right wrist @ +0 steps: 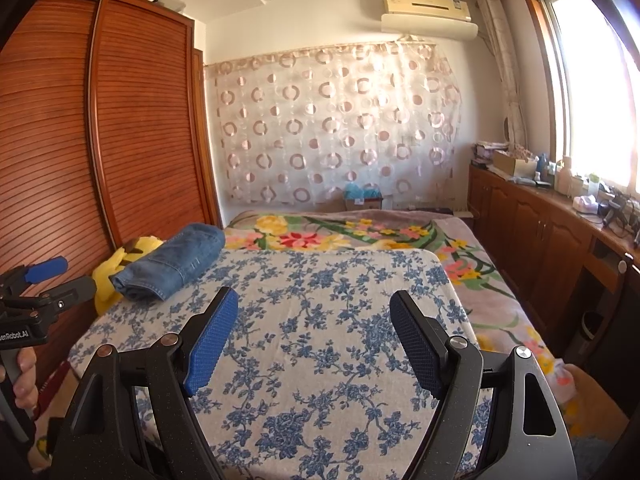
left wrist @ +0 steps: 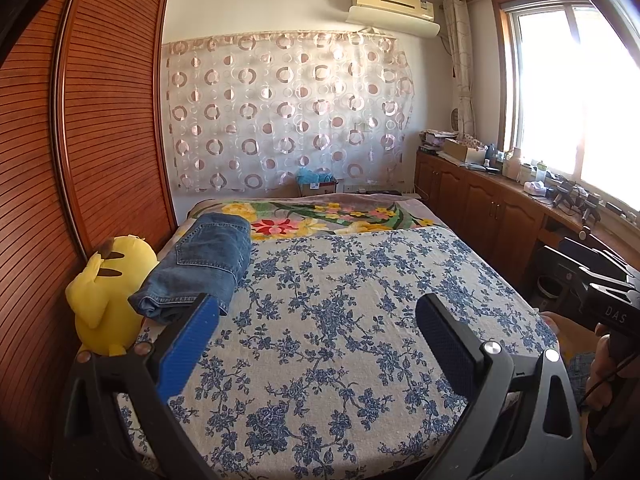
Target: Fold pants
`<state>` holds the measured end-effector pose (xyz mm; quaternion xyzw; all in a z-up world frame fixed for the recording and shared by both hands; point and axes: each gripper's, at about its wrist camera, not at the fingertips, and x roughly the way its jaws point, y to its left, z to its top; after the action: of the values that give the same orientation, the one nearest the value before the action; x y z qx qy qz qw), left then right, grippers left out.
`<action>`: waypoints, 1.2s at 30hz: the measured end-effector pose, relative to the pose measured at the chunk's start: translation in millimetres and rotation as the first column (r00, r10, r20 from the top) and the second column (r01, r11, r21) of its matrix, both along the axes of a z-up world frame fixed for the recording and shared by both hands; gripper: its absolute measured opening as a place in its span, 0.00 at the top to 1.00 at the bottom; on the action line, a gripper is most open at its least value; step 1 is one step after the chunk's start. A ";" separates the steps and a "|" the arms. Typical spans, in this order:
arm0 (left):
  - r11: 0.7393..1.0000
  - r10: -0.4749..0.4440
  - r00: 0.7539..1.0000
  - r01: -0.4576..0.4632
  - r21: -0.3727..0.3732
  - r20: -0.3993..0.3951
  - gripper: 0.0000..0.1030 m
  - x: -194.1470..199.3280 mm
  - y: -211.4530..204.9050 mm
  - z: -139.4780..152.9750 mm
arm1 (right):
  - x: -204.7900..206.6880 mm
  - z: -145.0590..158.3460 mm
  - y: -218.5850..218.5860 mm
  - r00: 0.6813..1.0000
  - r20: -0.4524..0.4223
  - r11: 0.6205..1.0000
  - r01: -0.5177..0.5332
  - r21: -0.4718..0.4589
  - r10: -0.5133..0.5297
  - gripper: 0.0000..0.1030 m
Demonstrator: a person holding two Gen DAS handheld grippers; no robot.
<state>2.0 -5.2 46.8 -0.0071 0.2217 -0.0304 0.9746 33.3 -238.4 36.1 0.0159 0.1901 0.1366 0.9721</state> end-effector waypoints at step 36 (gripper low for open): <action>1.000 0.002 1.000 -0.002 0.003 0.004 0.03 -2.4 -1.0 2.4 | -0.2 -0.2 1.9 1.000 0.001 1.000 0.000 -0.002 0.000 0.22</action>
<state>-0.4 -6.2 49.2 -0.0057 0.2196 -0.0293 0.9751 33.0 -236.5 35.9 0.0149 0.1898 0.1365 0.9722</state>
